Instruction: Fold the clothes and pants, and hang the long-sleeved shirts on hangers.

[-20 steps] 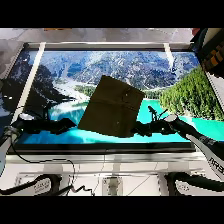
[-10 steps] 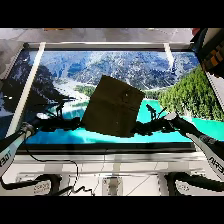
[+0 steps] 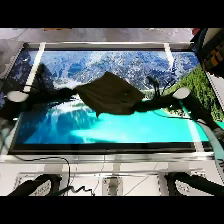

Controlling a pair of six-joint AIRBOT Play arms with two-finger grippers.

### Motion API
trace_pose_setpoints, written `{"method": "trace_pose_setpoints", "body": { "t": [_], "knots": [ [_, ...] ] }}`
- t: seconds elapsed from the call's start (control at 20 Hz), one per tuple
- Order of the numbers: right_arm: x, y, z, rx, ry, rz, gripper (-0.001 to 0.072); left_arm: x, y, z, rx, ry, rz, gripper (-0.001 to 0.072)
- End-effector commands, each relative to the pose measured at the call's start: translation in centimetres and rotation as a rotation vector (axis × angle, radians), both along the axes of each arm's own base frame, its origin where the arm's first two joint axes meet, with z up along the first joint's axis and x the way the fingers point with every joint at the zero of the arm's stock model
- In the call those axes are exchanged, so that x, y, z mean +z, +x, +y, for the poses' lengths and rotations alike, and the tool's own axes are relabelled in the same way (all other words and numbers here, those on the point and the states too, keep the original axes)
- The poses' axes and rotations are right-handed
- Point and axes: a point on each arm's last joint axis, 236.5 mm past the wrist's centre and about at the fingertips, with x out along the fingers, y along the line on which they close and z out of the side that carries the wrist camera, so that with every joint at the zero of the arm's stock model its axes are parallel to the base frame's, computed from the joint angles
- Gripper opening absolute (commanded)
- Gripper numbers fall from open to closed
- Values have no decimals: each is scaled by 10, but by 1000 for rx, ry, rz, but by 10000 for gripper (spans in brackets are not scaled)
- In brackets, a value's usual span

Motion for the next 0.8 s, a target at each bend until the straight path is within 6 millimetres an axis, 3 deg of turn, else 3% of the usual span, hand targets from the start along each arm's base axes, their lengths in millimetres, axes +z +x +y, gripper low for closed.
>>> {"method": "trace_pose_setpoints", "body": {
  "t": [0.0,0.1,0.15,0.25,0.35,0.45,0.55,0.6,0.7,0.75],
  "knots": [
    [116,11,2,24,27,-300,35,142,-24,16,54,36,-359,19],
    [175,-4,1,32,46,-443,35,207,-61,22,101,47,-541,20],
    [198,-17,1,37,56,-490,35,228,-82,21,105,55,-606,20],
    [234,-50,-1,22,96,-518,35,262,-127,17,99,81,-724,20],
    [260,-97,0,32,141,-508,35,292,-175,12,97,87,-840,20],
    [282,-132,-3,19,172,-537,35,308,-216,12,115,112,-919,18],
    [297,-145,-8,-32,200,-549,35,284,-220,21,156,128,-806,18],
    [294,-141,-11,-61,197,-526,35,255,-211,27,176,143,-680,18],
    [270,-112,-17,-137,175,-458,35,191,-182,32,181,137,-461,18],
    [248,-89,-18,-190,181,-400,35,158,-163,30,169,102,-363,18]
  ]
}}
